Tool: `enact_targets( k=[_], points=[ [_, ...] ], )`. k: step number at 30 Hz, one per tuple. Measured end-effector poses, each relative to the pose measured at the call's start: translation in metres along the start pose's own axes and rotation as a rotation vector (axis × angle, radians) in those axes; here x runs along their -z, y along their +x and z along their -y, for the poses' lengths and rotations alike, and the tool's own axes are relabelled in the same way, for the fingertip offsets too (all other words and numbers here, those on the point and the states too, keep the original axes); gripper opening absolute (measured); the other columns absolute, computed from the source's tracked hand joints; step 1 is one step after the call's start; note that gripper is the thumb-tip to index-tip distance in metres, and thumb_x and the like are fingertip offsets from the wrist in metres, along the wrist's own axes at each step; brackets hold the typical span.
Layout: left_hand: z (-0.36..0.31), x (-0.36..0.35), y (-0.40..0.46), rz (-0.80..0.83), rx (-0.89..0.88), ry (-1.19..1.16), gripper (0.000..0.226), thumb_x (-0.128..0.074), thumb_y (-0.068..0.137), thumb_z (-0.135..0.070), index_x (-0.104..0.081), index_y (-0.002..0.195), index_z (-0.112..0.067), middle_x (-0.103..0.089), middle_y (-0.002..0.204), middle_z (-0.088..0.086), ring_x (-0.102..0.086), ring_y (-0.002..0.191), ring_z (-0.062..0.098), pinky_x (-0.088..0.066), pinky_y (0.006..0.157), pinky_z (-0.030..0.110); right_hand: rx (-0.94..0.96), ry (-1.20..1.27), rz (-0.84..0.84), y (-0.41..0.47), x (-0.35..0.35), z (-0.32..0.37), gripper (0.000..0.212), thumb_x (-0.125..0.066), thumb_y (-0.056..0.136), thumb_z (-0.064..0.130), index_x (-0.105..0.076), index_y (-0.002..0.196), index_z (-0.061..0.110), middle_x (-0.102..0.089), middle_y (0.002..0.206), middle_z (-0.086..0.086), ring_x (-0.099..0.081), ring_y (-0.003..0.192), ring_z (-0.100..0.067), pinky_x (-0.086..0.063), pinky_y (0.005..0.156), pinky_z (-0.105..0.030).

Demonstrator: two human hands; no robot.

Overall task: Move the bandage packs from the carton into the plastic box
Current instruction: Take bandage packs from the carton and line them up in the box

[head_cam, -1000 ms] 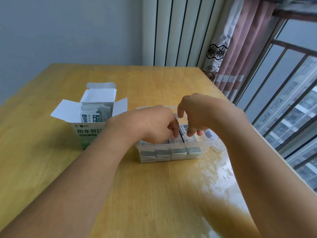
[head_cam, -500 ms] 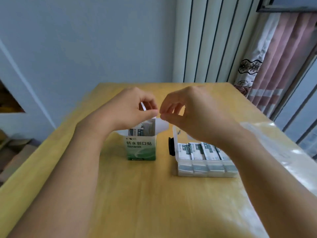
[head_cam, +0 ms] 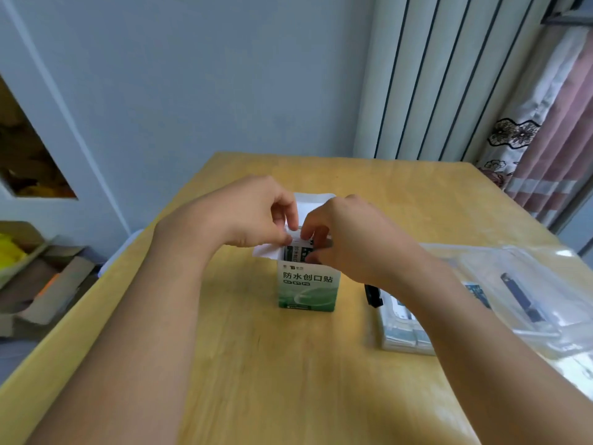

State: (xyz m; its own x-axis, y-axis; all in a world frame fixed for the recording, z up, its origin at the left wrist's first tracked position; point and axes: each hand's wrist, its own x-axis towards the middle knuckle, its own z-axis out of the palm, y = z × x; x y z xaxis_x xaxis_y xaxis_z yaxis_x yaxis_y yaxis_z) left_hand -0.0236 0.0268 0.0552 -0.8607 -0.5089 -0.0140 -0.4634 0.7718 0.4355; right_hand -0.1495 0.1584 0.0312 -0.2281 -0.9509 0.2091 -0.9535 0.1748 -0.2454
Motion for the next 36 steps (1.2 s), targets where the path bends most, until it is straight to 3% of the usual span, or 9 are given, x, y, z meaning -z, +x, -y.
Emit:
enact_targets(
  k=[6, 12, 18, 23, 31, 36],
  points=[
    [0.002, 0.000, 0.001, 0.042, 0.065, -0.017, 0.006, -0.077, 0.084, -0.022, -0.073, 0.085, -0.026, -0.073, 0.079, -0.003, -0.062, 0.056, 0.005, -0.047, 0.057, 0.020, 0.005, 0.054, -0.035, 0.006, -0.009, 0.001, 0.023, -0.074, 0.079, 0.010, -0.073, 0.093, 0.029, -0.075, 0.081, 0.011, -0.065, 0.083, -0.012, -0.057, 0.071, -0.034],
    [0.001, 0.002, 0.000, 0.072, 0.074, -0.047, 0.004, -0.076, 0.086, -0.022, -0.072, 0.087, -0.024, -0.075, 0.080, -0.001, -0.068, 0.060, 0.007, -0.054, 0.067, 0.025, 0.009, 0.128, -0.032, 0.007, -0.009, -0.002, 0.019, -0.081, 0.076, 0.014, -0.074, 0.089, 0.027, -0.072, 0.076, 0.011, -0.063, 0.073, -0.006, -0.057, 0.068, -0.034],
    [0.001, -0.001, 0.003, 0.064, 0.077, -0.046, 0.007, -0.072, 0.090, -0.019, -0.072, 0.084, -0.024, -0.074, 0.076, -0.002, -0.069, 0.059, 0.006, -0.055, 0.065, 0.024, 0.013, 0.140, -0.043, 0.006, -0.010, -0.004, 0.019, -0.082, 0.075, 0.014, -0.075, 0.088, 0.027, -0.072, 0.077, 0.011, -0.063, 0.074, -0.007, -0.058, 0.067, -0.036],
    [0.000, -0.005, 0.005, 0.044, 0.077, -0.002, 0.012, -0.070, 0.091, -0.021, -0.069, 0.080, -0.024, -0.071, 0.075, -0.005, -0.065, 0.056, 0.005, -0.039, 0.042, 0.011, 0.041, 0.112, -0.063, 0.006, -0.010, -0.006, 0.018, -0.080, 0.076, 0.016, -0.077, 0.088, 0.029, -0.069, 0.075, 0.012, -0.061, 0.074, -0.010, -0.057, 0.066, -0.037],
    [0.000, -0.007, 0.008, 0.031, 0.049, 0.017, 0.011, -0.072, 0.090, -0.023, -0.069, 0.079, -0.022, -0.072, 0.076, -0.001, -0.064, 0.054, 0.007, -0.041, 0.051, 0.019, 0.040, 0.173, -0.022, 0.006, -0.008, -0.007, 0.016, -0.084, 0.074, 0.017, -0.079, 0.086, 0.025, -0.073, 0.075, 0.010, -0.065, 0.069, -0.004, -0.058, 0.069, -0.034],
    [0.001, -0.009, 0.010, 0.013, 0.043, 0.036, 0.014, -0.073, 0.089, -0.025, -0.068, 0.076, -0.021, -0.071, 0.073, -0.002, -0.062, 0.051, 0.007, -0.039, 0.047, 0.017, 0.060, 0.205, -0.003, 0.004, -0.006, -0.007, 0.014, -0.083, 0.074, 0.013, -0.077, 0.080, 0.024, -0.072, 0.071, 0.010, -0.065, 0.068, -0.003, -0.058, 0.068, -0.034]
  ],
)
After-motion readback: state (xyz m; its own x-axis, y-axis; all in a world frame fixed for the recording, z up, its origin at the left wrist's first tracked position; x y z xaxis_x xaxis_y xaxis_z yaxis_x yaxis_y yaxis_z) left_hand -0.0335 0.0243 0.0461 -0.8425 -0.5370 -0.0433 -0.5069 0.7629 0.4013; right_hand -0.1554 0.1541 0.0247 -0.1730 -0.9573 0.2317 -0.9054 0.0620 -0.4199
